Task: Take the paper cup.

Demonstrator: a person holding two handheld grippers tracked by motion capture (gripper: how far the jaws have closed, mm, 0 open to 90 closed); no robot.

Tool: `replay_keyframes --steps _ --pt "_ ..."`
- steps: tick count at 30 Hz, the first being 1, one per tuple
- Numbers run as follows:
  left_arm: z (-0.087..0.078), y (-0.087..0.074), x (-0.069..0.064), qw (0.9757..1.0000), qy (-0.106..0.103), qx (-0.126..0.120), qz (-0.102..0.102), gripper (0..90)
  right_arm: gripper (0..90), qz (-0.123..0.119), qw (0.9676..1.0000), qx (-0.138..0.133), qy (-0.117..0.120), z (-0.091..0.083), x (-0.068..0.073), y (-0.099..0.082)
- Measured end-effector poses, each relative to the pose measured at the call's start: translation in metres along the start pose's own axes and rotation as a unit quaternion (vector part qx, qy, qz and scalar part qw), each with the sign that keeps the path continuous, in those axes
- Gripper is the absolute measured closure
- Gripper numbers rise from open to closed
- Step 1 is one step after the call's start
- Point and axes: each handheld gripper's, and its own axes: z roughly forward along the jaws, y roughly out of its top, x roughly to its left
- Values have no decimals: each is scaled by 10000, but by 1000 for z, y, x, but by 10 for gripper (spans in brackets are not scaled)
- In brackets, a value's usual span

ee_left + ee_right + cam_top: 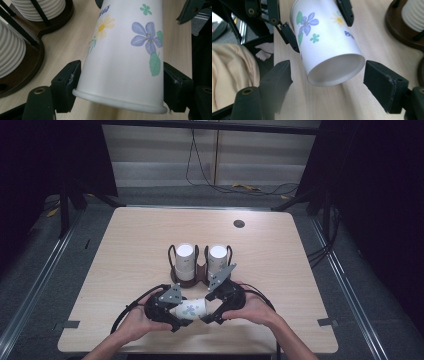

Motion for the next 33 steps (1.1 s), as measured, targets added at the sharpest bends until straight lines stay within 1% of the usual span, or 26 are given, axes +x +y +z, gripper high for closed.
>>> replay_keyframes --steps 2,5,8,9,10,12,15,17,20,21,22,24,27,28,29,30,31,33 --pt "1 0 -1 10000 -27 -38 -15 256 224 -58 9999 78 24 3 1 1" --pt "2 0 -2 10000 -33 -22 31 256 224 -92 9998 168 55 7 1 2" --pt "5 0 -4 10000 -35 47 41 257 224 -106 9995 270 117 11 1 2" --pt "5 -1 -4 9999 -64 79 88 256 224 -136 9993 313 133 12 1 3" --pt "7 -1 -5 9999 -59 46 79 256 226 -161 9992 328 162 13 2 3" --pt "8 -1 -6 9998 -78 120 135 257 231 -177 9991 341 181 14 3 3" --pt "9 -1 -7 9998 -118 113 136 256 246 -245 9987 418 176 15 4 3" --pt "9 -1 -7 9996 -123 164 175 256 264 -265 9985 429 205 16 4 3" --pt "11 -1 -9 9997 -128 158 158 255 272 -299 9985 397 209 16 4 2" --pt "10 -1 -8 9992 -147 244 277 255 277 -302 9986 398 194 16 4 1" --pt "12 -1 -9 9995 -157 169 196 255 280 -307 9985 405 218 17 4 1" --pt "11 0 -10 9994 -172 176 254 255 281 -339 9982 443 226 18 5 0" --pt "10 1 -11 9994 -172 138 265 254 285 -352 9979 479 248 18 6 2" --pt "10 0 -11 9994 -163 150 263 253 318 -380 9979 471 235 19 6 2" --pt "11 0 -12 9994 -173 101 289 253 334 -391 9978 481 231 19 6 2" --pt "11 0 -12 9993 -179 127 306 253 337 -406 9977 504 207 19 5 1" --pt "11 0 -13 9992 -169 141 333 253 341 -426 9974 525 242 20 5 1" --pt "11 0 -13 9991 -192 137 351 253 349 -489 9971 542 237 20 7 1"
